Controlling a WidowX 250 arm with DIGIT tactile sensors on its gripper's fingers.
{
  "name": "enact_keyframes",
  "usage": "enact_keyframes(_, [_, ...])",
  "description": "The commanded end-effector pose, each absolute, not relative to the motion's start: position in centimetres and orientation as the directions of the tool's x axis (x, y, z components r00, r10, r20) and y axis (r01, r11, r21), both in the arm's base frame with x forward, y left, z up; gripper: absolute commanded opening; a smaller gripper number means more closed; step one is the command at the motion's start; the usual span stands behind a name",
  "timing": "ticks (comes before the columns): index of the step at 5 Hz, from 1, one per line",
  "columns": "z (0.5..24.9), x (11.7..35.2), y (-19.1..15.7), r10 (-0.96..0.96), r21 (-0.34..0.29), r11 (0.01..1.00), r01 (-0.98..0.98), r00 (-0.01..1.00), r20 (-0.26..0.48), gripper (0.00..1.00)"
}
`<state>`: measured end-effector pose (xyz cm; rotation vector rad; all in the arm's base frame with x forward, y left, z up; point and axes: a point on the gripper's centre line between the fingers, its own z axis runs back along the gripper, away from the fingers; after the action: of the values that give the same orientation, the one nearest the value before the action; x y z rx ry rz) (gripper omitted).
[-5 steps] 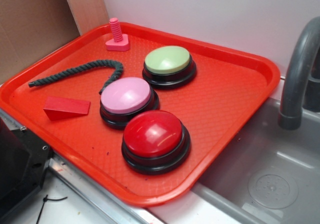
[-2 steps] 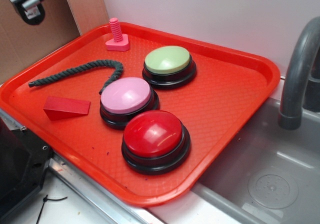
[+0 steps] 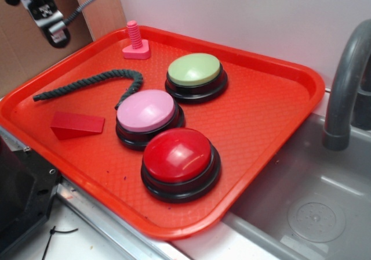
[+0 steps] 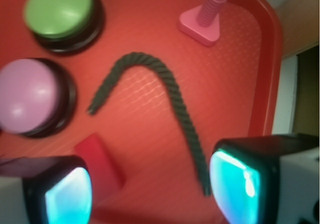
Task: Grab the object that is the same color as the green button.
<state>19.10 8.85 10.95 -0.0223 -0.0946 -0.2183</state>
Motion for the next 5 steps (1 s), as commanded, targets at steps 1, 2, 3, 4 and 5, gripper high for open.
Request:
enact_keyframes(1, [6.4,22.8,11.2,-0.228,0.048,0.974,0.223,0.964,0.139,1.00])
enact_keyframes(2, [4.4,23.9,11.1,-0.237,0.041,0.972,0.233,0.962,0.134,1.00])
enact_keyframes(3, [3.3,24.0,10.7,-0.243,0.049,0.970,0.239,0.964,0.112,1.00])
enact_keyframes(4, [2.0,23.7,10.2,-0.259,0.042,0.966,0.256,0.961,0.094,1.00])
enact_keyframes(5, [1.4,23.7,9.9,-0.280,0.037,0.960,0.278,0.956,0.086,1.00])
